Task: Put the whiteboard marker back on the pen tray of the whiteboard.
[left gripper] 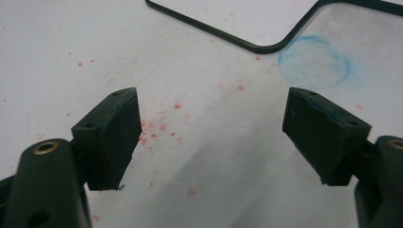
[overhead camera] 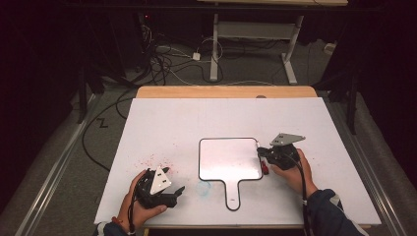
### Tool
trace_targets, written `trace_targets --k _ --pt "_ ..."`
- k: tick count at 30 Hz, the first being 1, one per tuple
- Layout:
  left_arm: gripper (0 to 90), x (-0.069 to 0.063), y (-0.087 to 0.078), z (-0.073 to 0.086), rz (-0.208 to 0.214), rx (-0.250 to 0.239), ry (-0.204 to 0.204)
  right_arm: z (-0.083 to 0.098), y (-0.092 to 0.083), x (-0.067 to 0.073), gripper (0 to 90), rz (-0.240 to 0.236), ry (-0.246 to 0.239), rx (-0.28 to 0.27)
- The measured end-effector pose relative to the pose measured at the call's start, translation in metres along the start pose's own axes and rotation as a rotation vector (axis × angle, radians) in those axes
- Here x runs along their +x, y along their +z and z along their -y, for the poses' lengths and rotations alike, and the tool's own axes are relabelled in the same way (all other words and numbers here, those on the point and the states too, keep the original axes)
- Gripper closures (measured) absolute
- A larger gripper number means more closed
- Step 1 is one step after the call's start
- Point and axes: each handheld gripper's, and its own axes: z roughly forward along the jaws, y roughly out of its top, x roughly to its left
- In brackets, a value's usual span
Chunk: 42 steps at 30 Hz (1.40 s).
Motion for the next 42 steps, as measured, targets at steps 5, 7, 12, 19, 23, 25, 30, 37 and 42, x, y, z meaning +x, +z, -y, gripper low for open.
trace_targets --k 5,7,12,19,23,25,30,37,42 --pt "19.7 0.000 0.001 0.000 0.002 0.003 0.003 -0.009 -0.013 0.002 84.3 0.004 -0.009 -0.052" --pt "19.7 0.000 0.000 0.000 0.001 0.002 0.003 -0.011 -0.018 0.003 81.5 0.006 -0.013 -0.073" --pt "19.7 0.000 0.000 0.000 -0.001 0.001 -0.001 -0.016 -0.033 0.007 67.1 0.027 -0.038 -0.115" --pt "19.7 0.001 0.000 0.000 0.000 -0.005 -0.010 -0.013 -0.061 0.011 41.6 0.068 -0.049 -0.188" --pt "19.7 0.002 0.000 -0.001 -0.007 -0.007 -0.016 -0.001 -0.075 0.013 34.9 0.082 -0.093 -0.214" --pt "19.7 0.002 0.001 -0.001 -0.009 -0.011 -0.020 0.007 -0.081 0.013 31.7 0.087 -0.101 -0.229" --pt "19.7 0.001 0.002 -0.001 -0.016 0.002 -0.016 0.032 -0.092 0.011 29.9 0.100 -0.104 -0.253" --pt "18.8 -0.001 0.000 -0.003 -0.016 -0.013 0.000 0.066 -0.095 0.015 27.2 0.151 -0.072 -0.195" --pt "18.8 -0.001 0.000 -0.004 -0.018 -0.020 0.016 0.070 -0.097 0.020 27.5 0.174 -0.069 -0.176"
